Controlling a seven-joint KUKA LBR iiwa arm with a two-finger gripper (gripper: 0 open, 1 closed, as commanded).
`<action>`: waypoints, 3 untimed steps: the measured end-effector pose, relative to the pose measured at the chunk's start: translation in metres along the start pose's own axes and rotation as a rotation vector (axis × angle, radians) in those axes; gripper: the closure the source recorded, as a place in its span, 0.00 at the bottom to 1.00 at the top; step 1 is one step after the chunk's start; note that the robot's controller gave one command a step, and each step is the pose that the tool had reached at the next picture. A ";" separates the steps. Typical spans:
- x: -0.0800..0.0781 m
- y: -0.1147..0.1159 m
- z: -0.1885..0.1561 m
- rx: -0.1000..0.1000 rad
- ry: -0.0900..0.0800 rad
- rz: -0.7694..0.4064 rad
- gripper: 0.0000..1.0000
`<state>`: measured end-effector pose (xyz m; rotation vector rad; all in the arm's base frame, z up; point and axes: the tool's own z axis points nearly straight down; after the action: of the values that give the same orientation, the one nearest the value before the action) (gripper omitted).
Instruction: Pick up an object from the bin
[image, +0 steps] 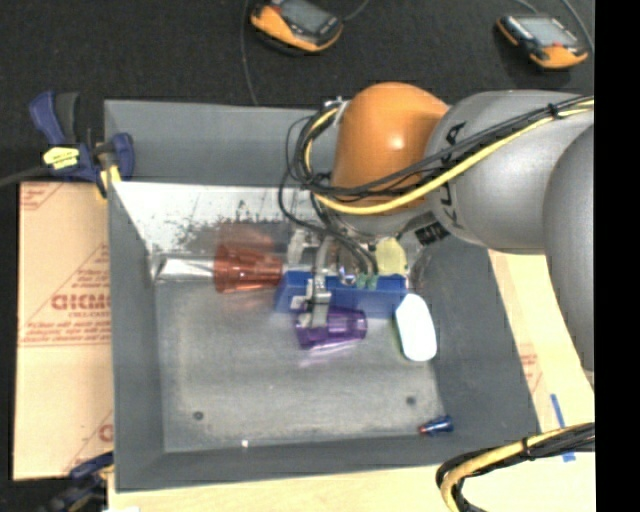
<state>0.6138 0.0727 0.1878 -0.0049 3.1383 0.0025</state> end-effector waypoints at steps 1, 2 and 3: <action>-0.013 -0.003 0.060 -0.002 -0.006 0.085 0.00; -0.021 -0.017 0.091 -0.001 -0.009 0.043 0.00; -0.024 -0.041 0.109 -0.003 -0.006 0.074 0.00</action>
Offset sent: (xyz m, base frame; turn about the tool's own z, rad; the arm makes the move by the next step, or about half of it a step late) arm 0.0203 -0.0159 -0.0915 0.0432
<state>0.6380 0.0314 0.0792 0.1112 3.1302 0.0068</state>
